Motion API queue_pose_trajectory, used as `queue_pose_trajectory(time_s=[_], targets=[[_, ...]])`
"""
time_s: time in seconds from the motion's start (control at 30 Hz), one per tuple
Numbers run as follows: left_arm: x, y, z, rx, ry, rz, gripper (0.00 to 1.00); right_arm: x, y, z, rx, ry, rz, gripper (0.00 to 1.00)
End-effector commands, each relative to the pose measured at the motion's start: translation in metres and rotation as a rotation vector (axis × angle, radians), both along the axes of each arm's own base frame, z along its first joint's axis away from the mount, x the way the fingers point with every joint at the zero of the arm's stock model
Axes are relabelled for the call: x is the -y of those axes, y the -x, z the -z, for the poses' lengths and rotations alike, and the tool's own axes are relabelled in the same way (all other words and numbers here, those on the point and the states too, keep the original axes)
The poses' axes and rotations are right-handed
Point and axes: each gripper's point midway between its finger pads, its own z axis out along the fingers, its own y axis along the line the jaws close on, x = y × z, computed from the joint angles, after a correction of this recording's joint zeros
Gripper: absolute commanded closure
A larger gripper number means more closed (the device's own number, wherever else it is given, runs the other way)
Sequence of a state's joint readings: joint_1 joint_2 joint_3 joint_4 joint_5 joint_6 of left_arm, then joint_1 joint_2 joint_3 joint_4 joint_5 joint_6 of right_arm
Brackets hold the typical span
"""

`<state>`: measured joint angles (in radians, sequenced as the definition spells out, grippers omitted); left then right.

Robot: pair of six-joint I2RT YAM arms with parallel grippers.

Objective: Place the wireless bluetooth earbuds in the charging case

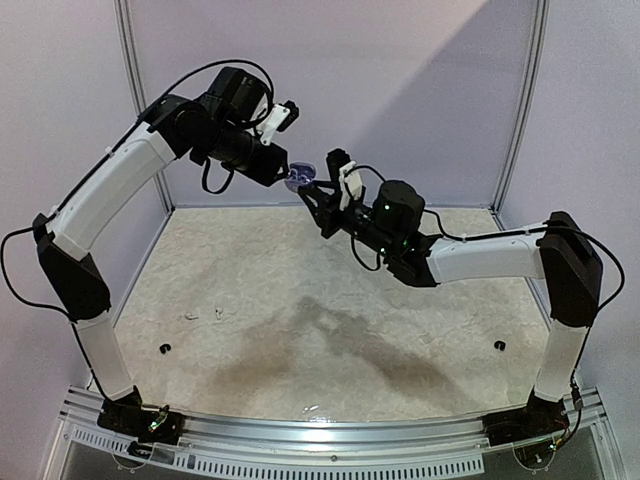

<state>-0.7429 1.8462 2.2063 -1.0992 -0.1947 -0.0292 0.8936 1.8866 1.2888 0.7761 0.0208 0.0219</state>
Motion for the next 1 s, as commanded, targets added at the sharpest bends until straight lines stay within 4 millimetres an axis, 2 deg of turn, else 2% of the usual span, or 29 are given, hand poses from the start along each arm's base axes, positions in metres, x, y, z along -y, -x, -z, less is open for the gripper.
queue_pose_trajectory(time_s=[0.0, 0.1, 0.3, 0.47, 0.57, 0.67, 0.83, 0.9, 0.97], targets=[[-0.004, 0.009, -0.011, -0.006, -0.014, 0.081, 0.65, 0.013, 0.017, -0.021, 0.064, -0.042, -0.08, 1.0], [-0.003, 0.02, -0.01, -0.068, 0.032, 0.163, 0.71, 0.016, 0.029, -0.028, 0.098, -0.039, -0.139, 1.0], [0.025, 0.065, -0.02, -0.169, 0.202, 0.493, 0.73, 0.015, 0.053, -0.039, 0.142, -0.033, -0.272, 1.0], [0.015, 0.067, -0.04, -0.149, 0.321, 0.566, 0.74, 0.016, 0.063, -0.043, 0.146, -0.024, -0.314, 1.0], [0.015, 0.083, -0.055, -0.118, 0.373, 0.662, 0.72, 0.018, 0.064, -0.044, 0.155, -0.01, -0.313, 1.0], [0.017, 0.099, -0.057, -0.121, 0.412, 0.733, 0.68, 0.018, 0.066, -0.045, 0.176, 0.005, -0.312, 1.0], [0.012, 0.1, -0.058, -0.07, 0.402, 0.723, 0.65, 0.018, 0.069, -0.049, 0.185, 0.016, -0.326, 1.0], [0.011, 0.095, -0.063, -0.033, 0.402, 0.696, 0.73, 0.018, 0.072, -0.049, 0.186, 0.024, -0.334, 1.0], [0.009, 0.092, -0.065, -0.02, 0.405, 0.669, 0.84, 0.018, 0.074, -0.05, 0.19, 0.028, -0.342, 1.0]])
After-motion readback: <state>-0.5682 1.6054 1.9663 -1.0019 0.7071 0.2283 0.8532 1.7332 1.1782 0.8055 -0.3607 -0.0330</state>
